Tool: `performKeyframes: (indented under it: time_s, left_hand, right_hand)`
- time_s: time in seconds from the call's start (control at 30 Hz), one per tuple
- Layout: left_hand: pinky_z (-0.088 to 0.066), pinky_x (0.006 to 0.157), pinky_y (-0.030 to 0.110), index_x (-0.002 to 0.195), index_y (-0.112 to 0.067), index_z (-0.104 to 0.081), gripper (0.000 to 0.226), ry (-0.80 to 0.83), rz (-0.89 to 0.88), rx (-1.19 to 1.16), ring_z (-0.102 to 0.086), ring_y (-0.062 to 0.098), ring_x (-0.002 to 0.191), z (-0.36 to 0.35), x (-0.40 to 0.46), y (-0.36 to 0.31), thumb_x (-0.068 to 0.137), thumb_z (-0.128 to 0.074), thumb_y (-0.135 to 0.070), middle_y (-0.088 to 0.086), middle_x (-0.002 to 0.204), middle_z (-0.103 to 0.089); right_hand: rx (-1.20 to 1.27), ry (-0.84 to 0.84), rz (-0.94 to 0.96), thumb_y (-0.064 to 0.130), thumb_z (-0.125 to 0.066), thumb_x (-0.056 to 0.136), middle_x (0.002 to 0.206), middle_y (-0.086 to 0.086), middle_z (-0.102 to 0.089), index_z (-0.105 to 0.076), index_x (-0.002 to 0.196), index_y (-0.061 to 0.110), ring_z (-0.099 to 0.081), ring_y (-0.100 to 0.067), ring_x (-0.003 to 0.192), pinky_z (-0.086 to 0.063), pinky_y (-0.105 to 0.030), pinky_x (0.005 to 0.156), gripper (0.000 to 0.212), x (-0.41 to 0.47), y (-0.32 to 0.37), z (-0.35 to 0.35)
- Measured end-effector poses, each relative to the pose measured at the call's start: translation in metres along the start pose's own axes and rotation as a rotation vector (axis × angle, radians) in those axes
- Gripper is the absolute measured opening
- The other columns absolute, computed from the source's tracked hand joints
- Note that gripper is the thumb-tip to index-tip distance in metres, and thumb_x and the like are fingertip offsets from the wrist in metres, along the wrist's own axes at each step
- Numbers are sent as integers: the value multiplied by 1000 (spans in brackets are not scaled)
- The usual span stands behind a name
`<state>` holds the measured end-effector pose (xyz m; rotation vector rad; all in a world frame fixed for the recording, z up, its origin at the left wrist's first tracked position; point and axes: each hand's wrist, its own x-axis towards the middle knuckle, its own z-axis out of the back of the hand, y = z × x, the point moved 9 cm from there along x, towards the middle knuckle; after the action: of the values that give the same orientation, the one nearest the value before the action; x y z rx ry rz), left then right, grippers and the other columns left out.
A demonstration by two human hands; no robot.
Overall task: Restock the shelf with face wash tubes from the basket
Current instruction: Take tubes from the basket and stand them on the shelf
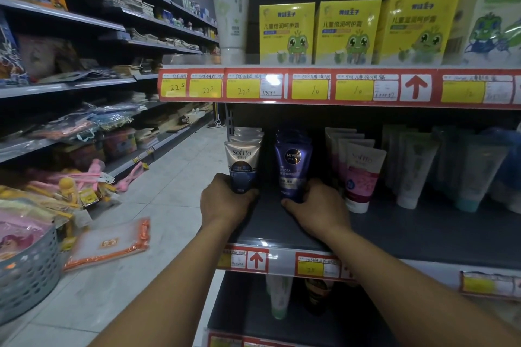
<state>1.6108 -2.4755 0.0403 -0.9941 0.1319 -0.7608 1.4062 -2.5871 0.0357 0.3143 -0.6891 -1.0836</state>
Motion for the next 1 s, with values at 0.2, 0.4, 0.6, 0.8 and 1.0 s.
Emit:
performKeyframes:
  time_s: [0.2, 0.4, 0.6, 0.8, 1.0]
  left_hand:
    - [-44, 81, 29, 133, -12, -59, 64, 2, -15, 20, -65, 30, 117, 0, 1, 0, 83, -83, -44, 9, 131, -69]
    - [-50, 86, 33, 134, -13, -58, 67, 14, -16, 24, -66, 30, 116, -4, 4, 2, 81, -83, -47, 9, 131, -69]
    - [-44, 103, 44, 141, -16, -47, 90, -115, -56, -9, -45, 30, 130, 8, -1, -2, 69, -87, -52, 7, 134, -58]
    - [-39, 88, 37, 121, -16, -60, 43, -256, -219, -45, -46, 26, 115, 30, -29, -25, 83, -77, -27, 7, 119, -61]
    - [-39, 76, 25, 103, -19, -68, 26, -185, -409, -39, -46, 12, 100, 8, -63, -59, 80, -75, -10, -2, 102, -62]
  right_hand:
    - [-4, -1, 8, 59, -75, 78, 111, 1, -70, -60, 119, 24, -67, -21, 98, -52, -33, 74, 55, 0, 0, -1]
    - [5, 6, 6, 61, -76, 75, 113, 3, -69, -59, 119, 25, -67, -20, 100, -54, -35, 77, 59, 2, -2, -3]
    - [189, -133, 7, 63, -70, 74, 110, 4, -63, -53, 119, 27, -64, -18, 98, -57, -40, 79, 60, -4, -1, 13]
    - [300, -192, 13, 37, -66, 90, 97, 4, -65, -55, 118, 26, -63, -16, 86, -52, -35, 72, 33, -18, -1, 39]
    - [205, -175, 8, 29, -62, 89, 98, 6, -66, -58, 114, 28, -60, -17, 86, -41, -29, 68, 25, -30, -16, 75]
